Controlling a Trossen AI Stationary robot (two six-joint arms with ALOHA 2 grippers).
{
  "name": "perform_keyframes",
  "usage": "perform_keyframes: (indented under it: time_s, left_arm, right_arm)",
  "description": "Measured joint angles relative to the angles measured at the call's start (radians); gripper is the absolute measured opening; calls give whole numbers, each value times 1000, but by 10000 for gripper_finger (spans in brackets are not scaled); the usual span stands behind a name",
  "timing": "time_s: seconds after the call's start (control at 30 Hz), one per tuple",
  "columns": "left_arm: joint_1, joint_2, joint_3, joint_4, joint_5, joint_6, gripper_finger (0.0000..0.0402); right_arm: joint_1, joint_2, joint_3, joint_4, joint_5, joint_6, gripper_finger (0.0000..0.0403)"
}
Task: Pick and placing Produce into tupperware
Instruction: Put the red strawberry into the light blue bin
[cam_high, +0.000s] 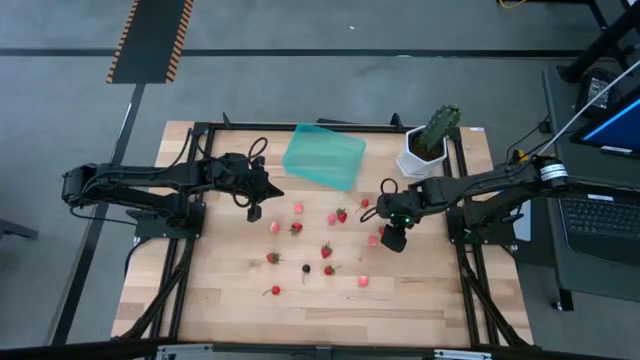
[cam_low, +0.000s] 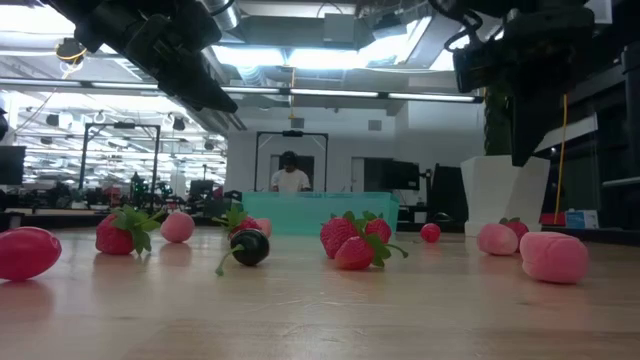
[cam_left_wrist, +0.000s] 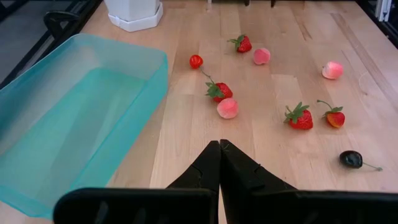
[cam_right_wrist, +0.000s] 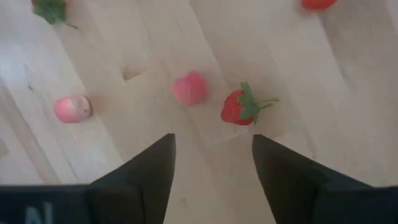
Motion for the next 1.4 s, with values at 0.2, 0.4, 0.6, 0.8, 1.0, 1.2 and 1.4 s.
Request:
perform_keyframes:
  time_s: [0.2, 0.4, 0.6, 0.8, 1.0, 1.2, 1.4]
  left_arm:
    - [0, 0, 0, 0, 0, 12, 0]
    - [0, 0, 0, 0, 0, 23, 0]
    - [0, 0, 0, 0, 0, 24, 0]
    - [0, 0, -1, 0, 0, 24, 0]
    - [0, 0, -1, 0, 0, 24, 0]
    - [0, 0, -1, -5, 0, 24, 0]
    - [0, 0, -1, -25, 0, 24, 0]
  right_arm:
    - [7, 99, 0, 3, 45, -2, 205]
    - [7, 176, 0, 17, 90, -1, 206]
    - [7, 218, 0, 36, 90, -4, 203]
    - [8, 222, 0, 79, 90, -1, 203]
    - [8, 222, 0, 95, 90, -1, 203]
    - [8, 222, -22, 93, 90, 13, 203]
    - [8, 222, -67, 157, 90, 26, 203]
